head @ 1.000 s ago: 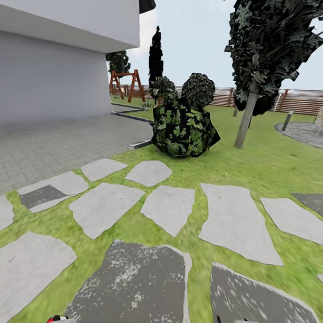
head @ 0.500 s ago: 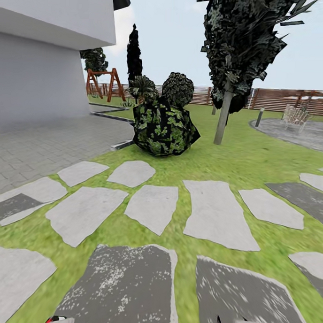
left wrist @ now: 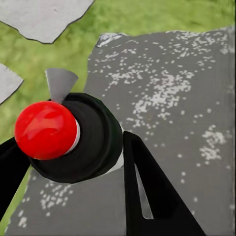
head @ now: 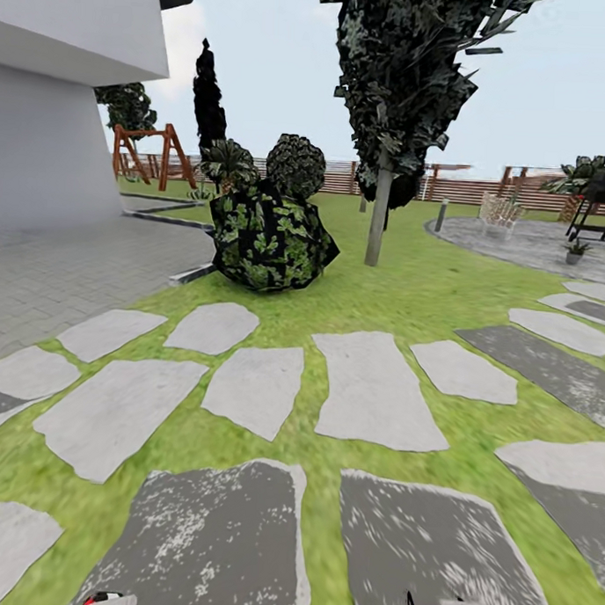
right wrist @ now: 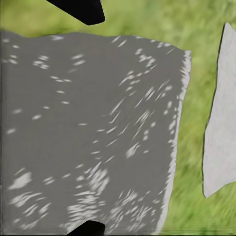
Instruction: Pick up the pesticide atomizer in the garden and spray insectifuge to fully cover both potted plants in the garden.
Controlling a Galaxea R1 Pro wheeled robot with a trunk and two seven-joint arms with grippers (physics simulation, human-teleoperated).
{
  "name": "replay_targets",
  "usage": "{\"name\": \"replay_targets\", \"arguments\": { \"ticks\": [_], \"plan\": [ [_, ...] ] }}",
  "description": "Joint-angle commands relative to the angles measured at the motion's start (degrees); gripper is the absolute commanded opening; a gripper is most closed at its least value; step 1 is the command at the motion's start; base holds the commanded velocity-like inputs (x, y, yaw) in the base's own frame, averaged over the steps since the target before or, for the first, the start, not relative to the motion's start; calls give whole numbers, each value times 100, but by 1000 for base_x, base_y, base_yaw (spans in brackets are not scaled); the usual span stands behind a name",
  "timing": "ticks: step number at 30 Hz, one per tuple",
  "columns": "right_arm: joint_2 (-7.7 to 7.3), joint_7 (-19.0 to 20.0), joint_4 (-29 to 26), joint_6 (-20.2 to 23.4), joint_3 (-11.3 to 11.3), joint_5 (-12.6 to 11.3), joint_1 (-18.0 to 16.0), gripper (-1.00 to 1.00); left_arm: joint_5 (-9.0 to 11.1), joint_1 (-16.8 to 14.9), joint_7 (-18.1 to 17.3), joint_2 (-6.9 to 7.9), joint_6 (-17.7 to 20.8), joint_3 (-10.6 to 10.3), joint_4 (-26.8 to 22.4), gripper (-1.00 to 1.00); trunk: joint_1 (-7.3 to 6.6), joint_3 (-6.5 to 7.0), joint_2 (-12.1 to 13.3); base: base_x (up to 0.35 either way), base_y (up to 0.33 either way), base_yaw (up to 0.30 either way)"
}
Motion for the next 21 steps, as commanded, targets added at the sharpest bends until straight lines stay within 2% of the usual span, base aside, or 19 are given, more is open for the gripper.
{"name": "replay_targets", "arguments": {
  "ticks": [1, 8, 21],
  "plan": [
    [1, -21, 6, -14, 2, 15, -5, 100, -38, -2, 30, -2, -15, -5, 2, -100, -1, -5, -2, 0, 0, -267],
    [1, -21, 6, -14, 2, 15, -5, 100, -68, -2, 21, -10, -13, -33, -18, -100, -1, -5, -2, 18, -17, -267],
    [1, -21, 6, -14, 2, 15, -5, 100, -68, -2, 28, -12, -20, -39, 8, -100, -1, -5, -2, 158, -204, -267]
  ]
}}
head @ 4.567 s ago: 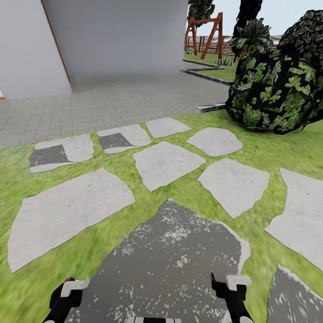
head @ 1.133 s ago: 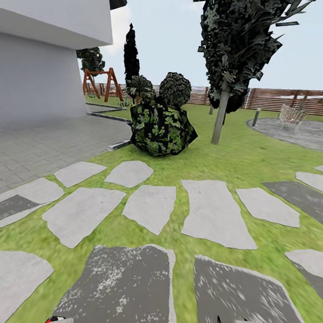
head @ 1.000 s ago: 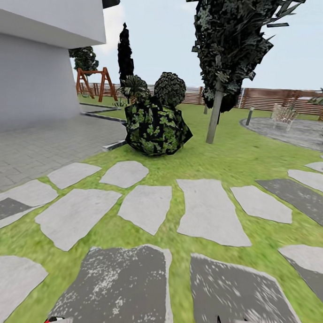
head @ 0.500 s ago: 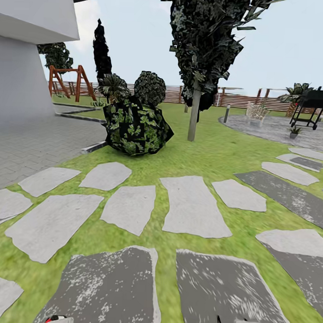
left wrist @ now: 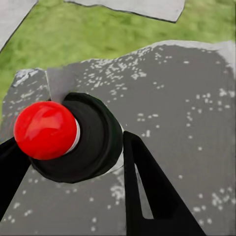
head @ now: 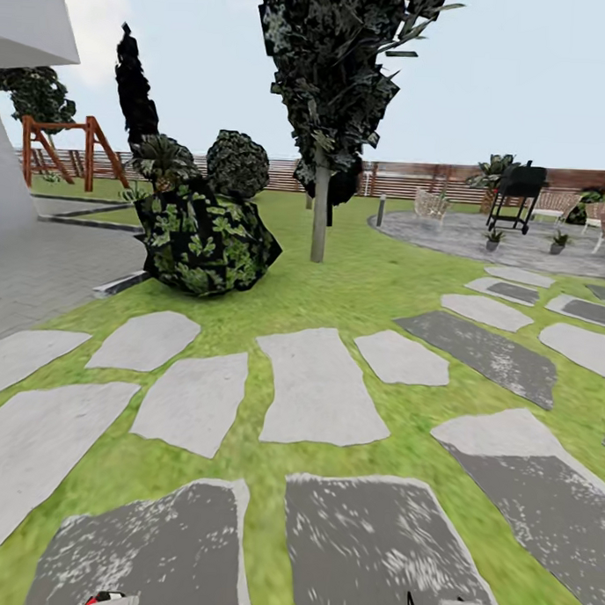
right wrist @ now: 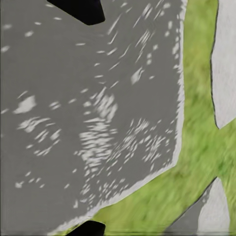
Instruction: Pick up the pesticide atomizer in the garden and spray insectifuge to fully cover both potted plants in the garden.
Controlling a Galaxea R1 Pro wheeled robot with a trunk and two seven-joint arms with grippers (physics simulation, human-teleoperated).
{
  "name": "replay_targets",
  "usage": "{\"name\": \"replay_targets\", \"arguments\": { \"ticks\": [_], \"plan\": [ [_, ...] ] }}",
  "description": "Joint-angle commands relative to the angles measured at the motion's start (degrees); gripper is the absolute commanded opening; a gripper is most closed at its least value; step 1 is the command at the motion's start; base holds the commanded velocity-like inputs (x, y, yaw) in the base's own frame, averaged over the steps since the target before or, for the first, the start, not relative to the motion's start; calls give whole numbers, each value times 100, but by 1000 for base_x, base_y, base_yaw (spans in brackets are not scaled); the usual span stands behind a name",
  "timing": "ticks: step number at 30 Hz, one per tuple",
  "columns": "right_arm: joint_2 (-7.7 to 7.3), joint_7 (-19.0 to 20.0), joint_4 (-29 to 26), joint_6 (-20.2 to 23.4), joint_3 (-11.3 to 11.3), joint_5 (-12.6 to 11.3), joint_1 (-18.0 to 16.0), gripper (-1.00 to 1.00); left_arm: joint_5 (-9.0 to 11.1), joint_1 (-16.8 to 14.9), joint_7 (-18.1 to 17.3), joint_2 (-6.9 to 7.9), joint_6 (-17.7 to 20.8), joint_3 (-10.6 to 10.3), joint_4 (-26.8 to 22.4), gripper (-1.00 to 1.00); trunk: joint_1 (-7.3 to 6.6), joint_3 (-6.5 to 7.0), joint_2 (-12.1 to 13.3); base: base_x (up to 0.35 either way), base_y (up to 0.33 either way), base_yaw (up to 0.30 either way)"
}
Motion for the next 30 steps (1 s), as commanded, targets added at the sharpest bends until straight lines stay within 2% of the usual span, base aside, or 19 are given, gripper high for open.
{"name": "replay_targets", "arguments": {
  "ticks": [1, 30],
  "plan": [
    [1, -20, 5, -12, 2, 15, -4, 100, -37, -3, 36, 1, -17, 3, 4, -100, 1, -5, -2, 171, -222, -267],
    [1, -20, 5, -13, 2, 15, -4, 100, -12, -3, 36, 1, -20, 29, 5, -100, 1, -5, -2, 178, -223, -267]
  ]
}}
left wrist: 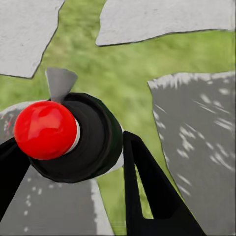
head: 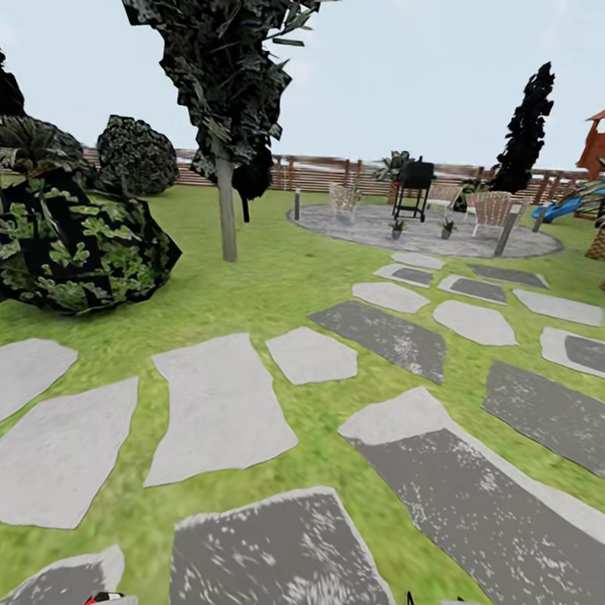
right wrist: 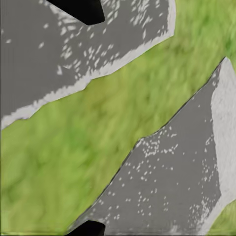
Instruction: Pick up the pesticide atomizer in the garden and spray insectifuge to fully cover both potted plants in the garden.
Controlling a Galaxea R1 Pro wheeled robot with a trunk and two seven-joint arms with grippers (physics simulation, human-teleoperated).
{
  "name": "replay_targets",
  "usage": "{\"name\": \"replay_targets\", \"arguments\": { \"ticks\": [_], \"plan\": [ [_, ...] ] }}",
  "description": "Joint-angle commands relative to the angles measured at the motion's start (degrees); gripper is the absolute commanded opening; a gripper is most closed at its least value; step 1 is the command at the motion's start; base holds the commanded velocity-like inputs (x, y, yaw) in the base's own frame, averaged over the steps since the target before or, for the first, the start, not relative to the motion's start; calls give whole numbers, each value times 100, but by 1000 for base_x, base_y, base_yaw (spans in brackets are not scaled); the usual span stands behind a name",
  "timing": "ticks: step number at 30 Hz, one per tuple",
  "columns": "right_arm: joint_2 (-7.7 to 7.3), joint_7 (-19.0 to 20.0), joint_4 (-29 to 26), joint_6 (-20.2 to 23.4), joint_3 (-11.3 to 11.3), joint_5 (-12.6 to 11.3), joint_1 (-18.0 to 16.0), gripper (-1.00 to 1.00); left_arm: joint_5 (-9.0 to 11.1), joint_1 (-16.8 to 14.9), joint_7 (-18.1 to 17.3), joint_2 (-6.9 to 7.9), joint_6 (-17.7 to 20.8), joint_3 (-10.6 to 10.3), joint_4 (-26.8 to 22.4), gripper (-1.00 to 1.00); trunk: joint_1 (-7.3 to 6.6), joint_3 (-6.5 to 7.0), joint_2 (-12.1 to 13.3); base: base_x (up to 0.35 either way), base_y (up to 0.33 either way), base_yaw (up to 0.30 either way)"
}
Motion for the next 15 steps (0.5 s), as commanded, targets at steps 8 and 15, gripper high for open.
{"name": "replay_targets", "arguments": {
  "ticks": [8, 15],
  "plan": [
    [1, -21, 5, -11, 0, 14, -4, 100, -36, -2, 35, 0, -19, 2, 2, -100, 0, -5, -3, 194, -223, -267],
    [1, -21, 5, -11, 0, 14, -4, 100, -36, -2, 35, 0, -19, 2, 2, -100, 0, -5, -3, 215, -218, -267]
  ]
}}
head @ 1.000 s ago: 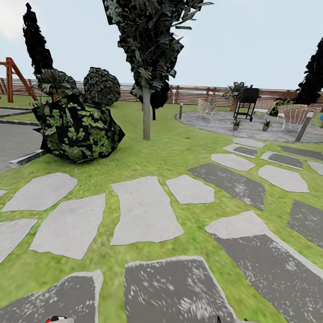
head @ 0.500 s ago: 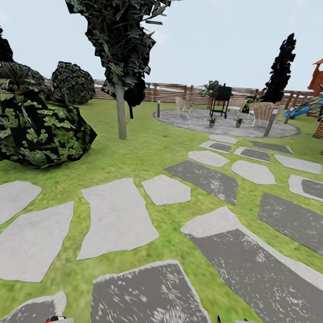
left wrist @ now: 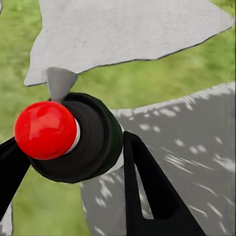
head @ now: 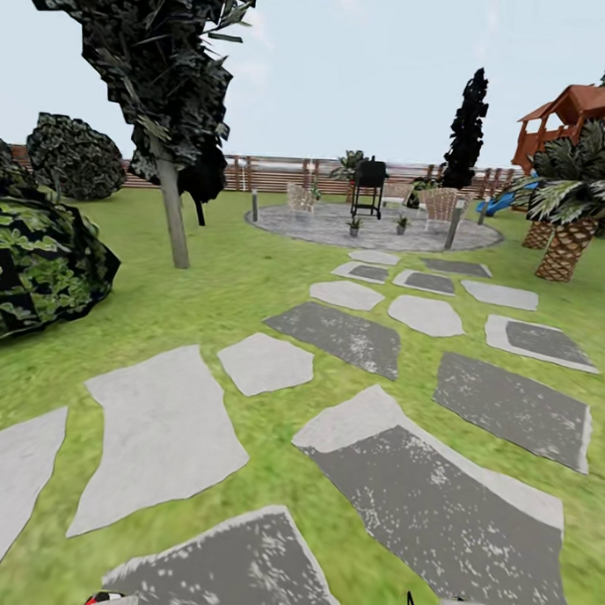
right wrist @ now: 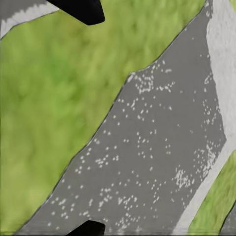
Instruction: Pick up the pesticide atomizer in the garden and spray insectifuge to fully cover both potted plants in the garden.
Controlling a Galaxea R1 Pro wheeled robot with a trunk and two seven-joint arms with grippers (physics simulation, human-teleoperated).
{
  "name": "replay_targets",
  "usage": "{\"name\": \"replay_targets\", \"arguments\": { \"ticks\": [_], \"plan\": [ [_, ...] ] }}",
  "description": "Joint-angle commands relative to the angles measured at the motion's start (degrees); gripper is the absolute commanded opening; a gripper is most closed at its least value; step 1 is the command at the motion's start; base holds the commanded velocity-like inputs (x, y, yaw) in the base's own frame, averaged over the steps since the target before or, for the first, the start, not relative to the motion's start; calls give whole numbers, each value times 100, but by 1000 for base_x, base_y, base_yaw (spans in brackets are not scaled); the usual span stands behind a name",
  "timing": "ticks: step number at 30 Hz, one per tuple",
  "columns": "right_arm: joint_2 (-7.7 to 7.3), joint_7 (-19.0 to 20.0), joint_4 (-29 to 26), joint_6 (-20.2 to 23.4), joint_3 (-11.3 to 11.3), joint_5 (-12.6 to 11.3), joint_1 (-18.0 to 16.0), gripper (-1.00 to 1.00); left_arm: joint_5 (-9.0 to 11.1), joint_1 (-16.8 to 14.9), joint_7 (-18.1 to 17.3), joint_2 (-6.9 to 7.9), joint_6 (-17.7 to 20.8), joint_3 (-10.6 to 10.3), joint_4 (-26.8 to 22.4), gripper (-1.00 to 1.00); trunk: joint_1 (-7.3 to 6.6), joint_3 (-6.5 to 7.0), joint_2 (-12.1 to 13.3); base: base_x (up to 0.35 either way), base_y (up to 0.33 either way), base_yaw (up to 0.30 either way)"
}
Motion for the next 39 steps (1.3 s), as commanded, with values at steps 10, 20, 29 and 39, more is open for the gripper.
{"name": "replay_targets", "arguments": {
  "ticks": [10, 20, 29, 39],
  "plan": [
    [1, -20, 5, -12, 2, 15, -4, 100, -37, -3, 36, 5, -18, 3, 3, -100, 1, -5, -2, 236, -198, -267],
    [1, -20, 5, -12, 2, 15, -4, 100, -37, -3, 36, 9, -18, 1, 9, -100, 1, -5, -2, 262, -162, -267],
    [1, -18, 8, -12, 2, 15, -4, 100, -37, -3, 36, 9, -18, 2, 12, -100, 1, -5, -2, 314, -43, -123],
    [2, -11, 14, -12, 7, 23, -4, 100, -32, -3, 36, 12, -17, 9, 12, -100, 1, -5, -2, 335, -1, -4]
  ]
}}
